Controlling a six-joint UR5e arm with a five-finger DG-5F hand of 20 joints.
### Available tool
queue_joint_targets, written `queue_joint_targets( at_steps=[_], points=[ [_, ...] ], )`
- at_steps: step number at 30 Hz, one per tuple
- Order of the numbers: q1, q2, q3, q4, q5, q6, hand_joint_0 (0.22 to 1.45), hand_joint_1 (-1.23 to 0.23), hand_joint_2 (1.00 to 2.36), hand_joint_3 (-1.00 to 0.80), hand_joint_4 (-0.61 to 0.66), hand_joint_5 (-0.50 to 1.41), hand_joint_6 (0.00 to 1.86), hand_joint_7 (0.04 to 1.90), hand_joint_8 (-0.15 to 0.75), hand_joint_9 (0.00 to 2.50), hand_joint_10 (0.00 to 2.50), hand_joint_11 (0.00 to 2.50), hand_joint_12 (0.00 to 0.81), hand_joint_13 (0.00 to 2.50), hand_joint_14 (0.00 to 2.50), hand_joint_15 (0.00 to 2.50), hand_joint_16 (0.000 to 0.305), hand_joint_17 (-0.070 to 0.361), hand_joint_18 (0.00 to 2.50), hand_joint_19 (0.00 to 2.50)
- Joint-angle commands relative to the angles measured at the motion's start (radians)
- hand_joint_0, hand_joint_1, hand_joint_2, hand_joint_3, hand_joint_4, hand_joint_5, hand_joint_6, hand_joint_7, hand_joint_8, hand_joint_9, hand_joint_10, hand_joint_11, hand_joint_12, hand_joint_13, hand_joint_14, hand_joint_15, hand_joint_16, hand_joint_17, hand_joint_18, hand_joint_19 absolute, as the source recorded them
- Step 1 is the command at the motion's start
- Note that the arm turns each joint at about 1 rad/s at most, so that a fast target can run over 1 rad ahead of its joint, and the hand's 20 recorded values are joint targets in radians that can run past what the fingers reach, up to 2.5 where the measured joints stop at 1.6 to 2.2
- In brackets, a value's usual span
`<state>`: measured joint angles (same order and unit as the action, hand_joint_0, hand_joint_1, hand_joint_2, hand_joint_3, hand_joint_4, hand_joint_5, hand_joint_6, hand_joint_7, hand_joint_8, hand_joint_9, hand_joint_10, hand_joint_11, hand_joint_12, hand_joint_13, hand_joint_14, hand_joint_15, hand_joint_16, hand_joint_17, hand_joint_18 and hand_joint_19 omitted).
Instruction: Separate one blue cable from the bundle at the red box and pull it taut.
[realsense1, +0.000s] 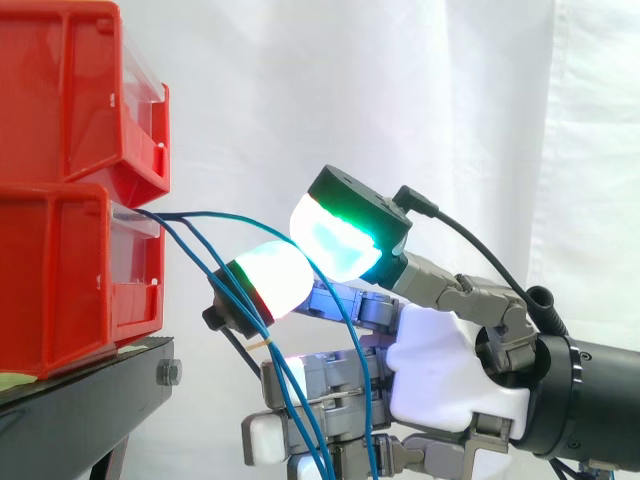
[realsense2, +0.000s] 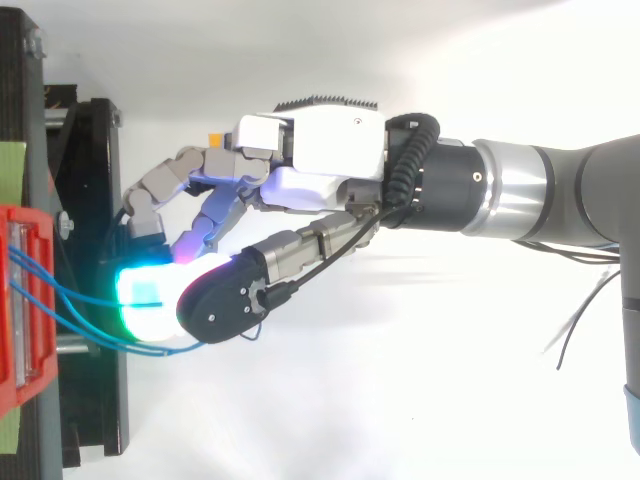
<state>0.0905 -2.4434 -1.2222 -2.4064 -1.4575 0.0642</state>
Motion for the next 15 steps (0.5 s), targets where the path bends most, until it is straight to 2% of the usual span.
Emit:
queue_joint_targets(
  at_steps=[1,3,15],
  points=[
    [0.002,-0.002,0.0,-0.002,0.002,0.005,0.62,-0.74,1.03,-0.08,-0.27,-0.15,0.92,1.17,0.299,0.99,0.03,0.87,0.324,0.98,0.02,0.66,0.04,0.09,0.81,0.69],
    [0.0,-0.002,0.0,-0.01,0.003,0.02,0.63,-0.74,1.03,-0.09,-0.25,-0.15,0.92,1.18,0.288,1.03,0.03,1.02,0.32,1.05,0.03,0.91,0.041,0.092,0.86,0.78],
    [0.0,-0.002,0.0,-0.016,0.002,0.032,0.63,-0.73,1.03,-0.12,-0.22,-0.16,0.92,1.15,0.286,0.97,0.03,1.11,0.319,1.15,0.02,1.35,0.042,0.094,0.87,0.81]
  ],
)
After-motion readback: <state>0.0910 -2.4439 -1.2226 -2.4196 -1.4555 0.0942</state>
